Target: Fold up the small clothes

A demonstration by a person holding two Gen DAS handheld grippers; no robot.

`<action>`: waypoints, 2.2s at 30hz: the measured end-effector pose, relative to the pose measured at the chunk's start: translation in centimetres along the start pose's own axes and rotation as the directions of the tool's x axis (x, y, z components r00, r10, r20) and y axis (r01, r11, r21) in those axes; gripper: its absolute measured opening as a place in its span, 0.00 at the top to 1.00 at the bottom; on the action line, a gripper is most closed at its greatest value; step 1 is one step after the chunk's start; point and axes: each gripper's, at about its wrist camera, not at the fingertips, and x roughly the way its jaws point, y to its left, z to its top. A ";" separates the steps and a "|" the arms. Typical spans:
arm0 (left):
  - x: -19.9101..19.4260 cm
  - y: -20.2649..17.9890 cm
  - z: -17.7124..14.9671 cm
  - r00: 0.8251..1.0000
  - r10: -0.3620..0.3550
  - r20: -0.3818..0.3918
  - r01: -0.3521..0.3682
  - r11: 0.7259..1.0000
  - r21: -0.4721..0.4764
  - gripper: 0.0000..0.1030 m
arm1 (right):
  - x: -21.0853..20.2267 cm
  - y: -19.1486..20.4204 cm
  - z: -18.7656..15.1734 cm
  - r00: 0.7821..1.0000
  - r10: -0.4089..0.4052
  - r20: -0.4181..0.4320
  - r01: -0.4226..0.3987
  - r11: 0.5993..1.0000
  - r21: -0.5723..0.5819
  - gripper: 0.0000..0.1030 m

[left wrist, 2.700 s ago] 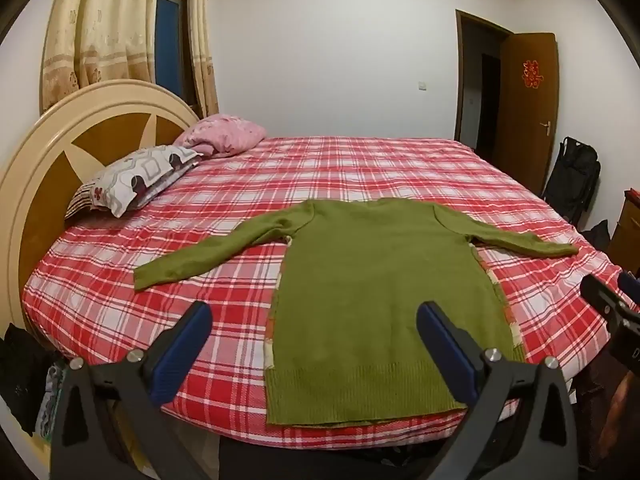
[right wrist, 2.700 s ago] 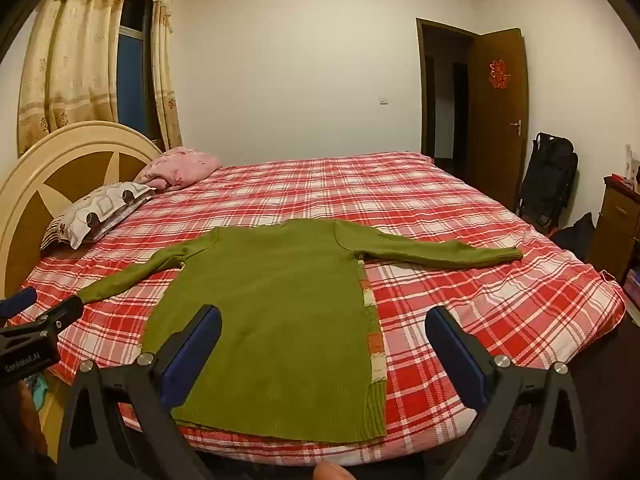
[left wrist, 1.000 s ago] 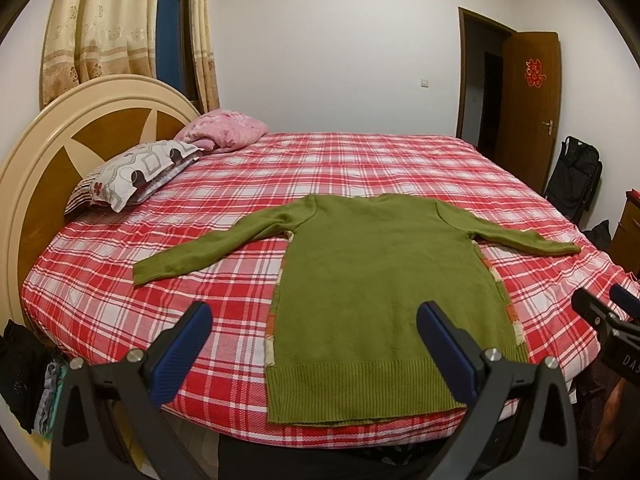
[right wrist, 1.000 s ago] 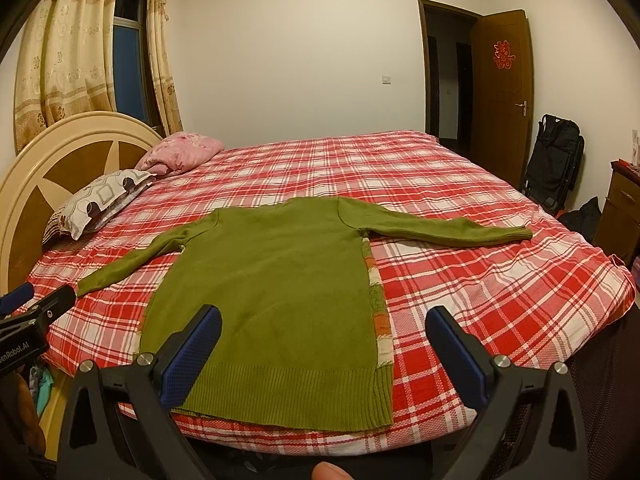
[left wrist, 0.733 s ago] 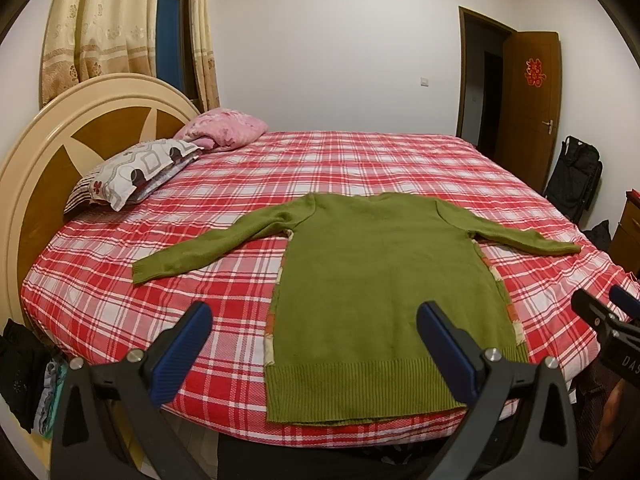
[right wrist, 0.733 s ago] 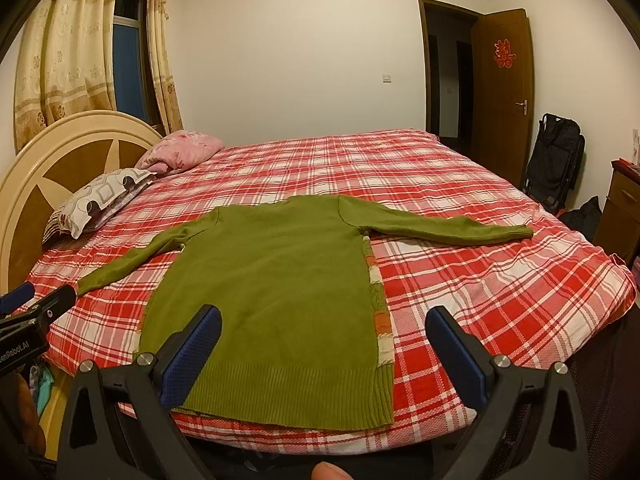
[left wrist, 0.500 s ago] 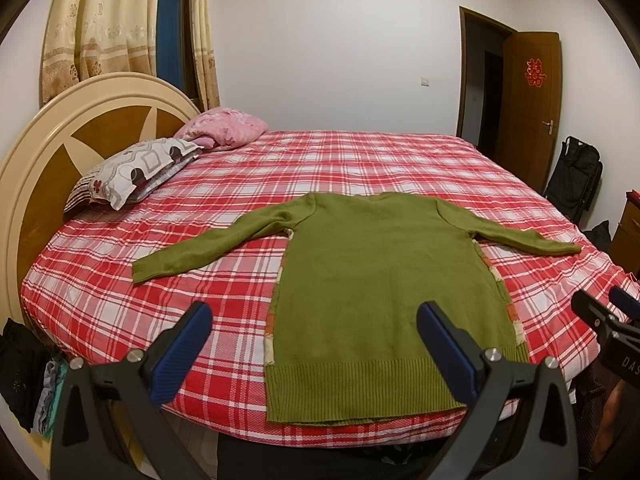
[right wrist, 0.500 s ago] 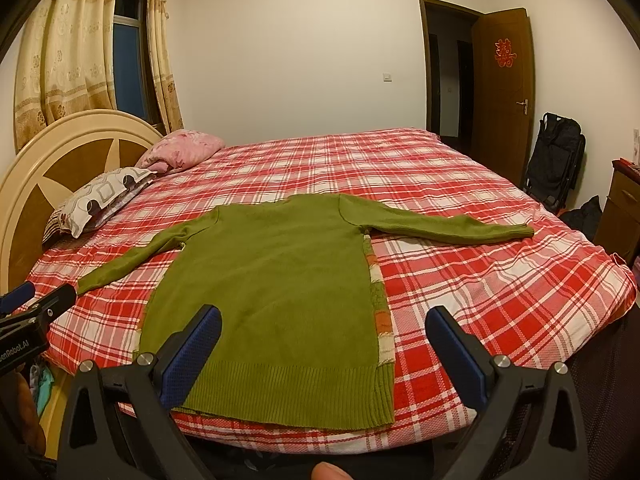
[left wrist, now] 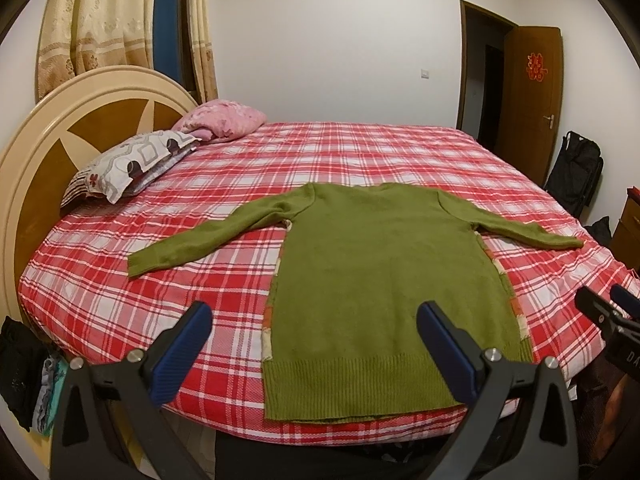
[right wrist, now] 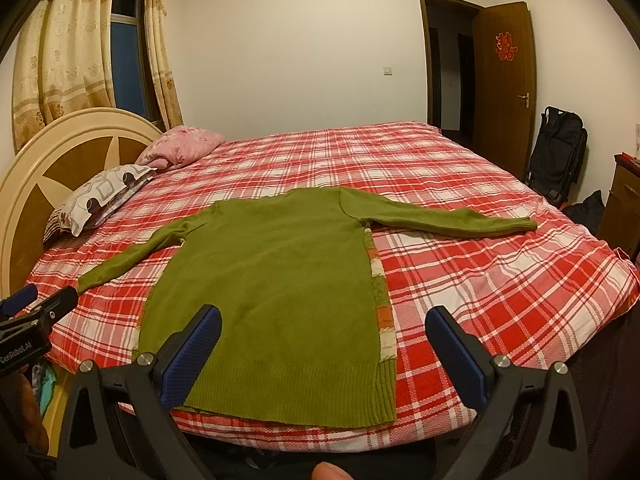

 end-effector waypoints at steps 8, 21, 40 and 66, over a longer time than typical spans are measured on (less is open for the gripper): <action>2.2 -0.2 1.1 0.999 0.034 0.039 -0.036 0.998 0.043 0.00 | 2.6 -1.2 -0.1 0.999 -0.005 -0.038 0.005 1.000 -0.008 0.01; 12.5 -0.1 4.3 0.999 0.045 -0.008 -0.044 0.997 0.070 0.00 | 11.8 -7.2 1.6 0.996 -0.068 -0.066 0.067 0.998 -0.019 0.01; 27.2 1.1 5.7 0.982 0.138 -0.132 -0.138 0.990 0.013 0.00 | 21.3 -32.6 9.0 0.970 -0.194 -0.147 0.241 0.834 0.496 0.40; 31.0 1.5 4.4 0.974 0.052 -0.220 -0.060 0.998 -0.026 0.00 | 27.1 -36.3 12.3 0.950 -0.252 -0.187 0.312 0.814 0.490 0.94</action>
